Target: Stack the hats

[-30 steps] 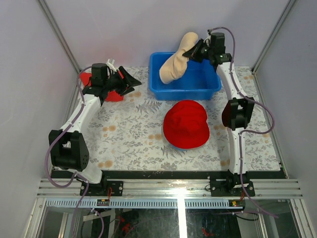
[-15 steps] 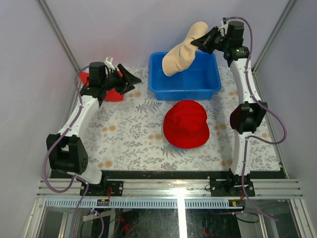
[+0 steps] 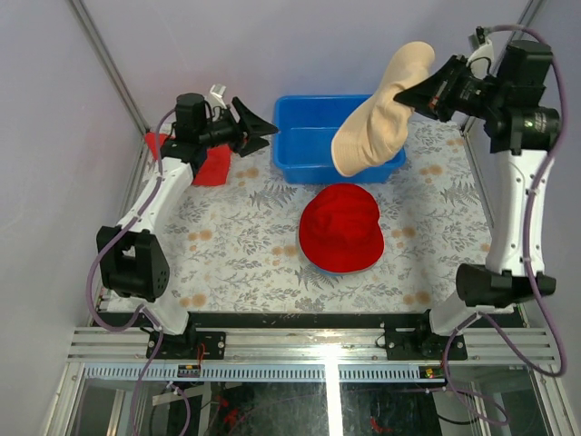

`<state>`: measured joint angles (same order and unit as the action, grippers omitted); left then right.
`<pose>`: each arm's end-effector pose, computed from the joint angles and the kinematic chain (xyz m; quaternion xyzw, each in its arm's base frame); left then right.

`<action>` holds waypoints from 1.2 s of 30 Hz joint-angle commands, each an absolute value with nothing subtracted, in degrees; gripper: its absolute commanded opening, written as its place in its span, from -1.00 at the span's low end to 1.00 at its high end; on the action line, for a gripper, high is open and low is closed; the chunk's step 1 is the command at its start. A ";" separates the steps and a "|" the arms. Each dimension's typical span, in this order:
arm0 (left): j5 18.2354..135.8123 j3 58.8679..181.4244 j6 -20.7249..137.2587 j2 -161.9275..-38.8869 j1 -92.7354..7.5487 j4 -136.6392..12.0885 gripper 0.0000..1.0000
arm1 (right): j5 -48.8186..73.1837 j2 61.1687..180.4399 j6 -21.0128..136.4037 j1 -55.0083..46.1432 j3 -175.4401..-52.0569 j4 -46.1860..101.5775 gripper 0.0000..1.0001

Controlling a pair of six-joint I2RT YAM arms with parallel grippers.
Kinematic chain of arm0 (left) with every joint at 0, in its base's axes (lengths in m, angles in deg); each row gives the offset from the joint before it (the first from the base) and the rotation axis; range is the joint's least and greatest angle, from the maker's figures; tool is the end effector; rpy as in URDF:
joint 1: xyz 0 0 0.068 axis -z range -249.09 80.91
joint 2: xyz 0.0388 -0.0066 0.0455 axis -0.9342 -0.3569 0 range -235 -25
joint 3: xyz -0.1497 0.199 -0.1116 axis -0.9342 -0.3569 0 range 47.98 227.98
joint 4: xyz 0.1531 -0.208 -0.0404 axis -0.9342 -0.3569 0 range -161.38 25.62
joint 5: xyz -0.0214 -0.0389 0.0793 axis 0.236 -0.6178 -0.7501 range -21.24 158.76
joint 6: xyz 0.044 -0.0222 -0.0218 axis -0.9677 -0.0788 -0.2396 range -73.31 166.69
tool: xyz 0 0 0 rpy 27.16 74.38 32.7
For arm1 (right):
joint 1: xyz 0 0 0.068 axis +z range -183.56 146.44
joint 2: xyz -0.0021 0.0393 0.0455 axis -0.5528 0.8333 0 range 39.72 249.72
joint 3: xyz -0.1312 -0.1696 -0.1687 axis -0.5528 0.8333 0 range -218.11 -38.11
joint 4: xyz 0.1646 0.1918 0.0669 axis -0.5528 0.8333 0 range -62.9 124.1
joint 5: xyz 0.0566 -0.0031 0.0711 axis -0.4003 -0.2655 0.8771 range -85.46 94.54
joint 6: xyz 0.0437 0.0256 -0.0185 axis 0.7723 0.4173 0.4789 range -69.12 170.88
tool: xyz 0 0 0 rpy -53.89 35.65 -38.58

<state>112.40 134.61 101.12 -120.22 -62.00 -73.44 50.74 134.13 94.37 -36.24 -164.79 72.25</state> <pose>0.3842 -0.0726 0.3690 -0.0999 0.7744 -0.5381 0.3174 0.3124 0.0111 0.5363 0.0570 0.7575 0.4875 0.4304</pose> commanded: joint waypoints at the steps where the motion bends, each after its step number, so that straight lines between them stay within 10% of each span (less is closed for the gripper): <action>1: 117.91 136.38 105.60 -121.92 -57.03 -69.96 0.23 | 58.20 128.84 91.31 -36.55 -163.27 81.99 -1.00; 36: 122.54 124.21 136.43 -115.91 -39.76 -36.91 0.36 | 60.30 110.45 99.76 -36.55 -146.46 79.26 -1.00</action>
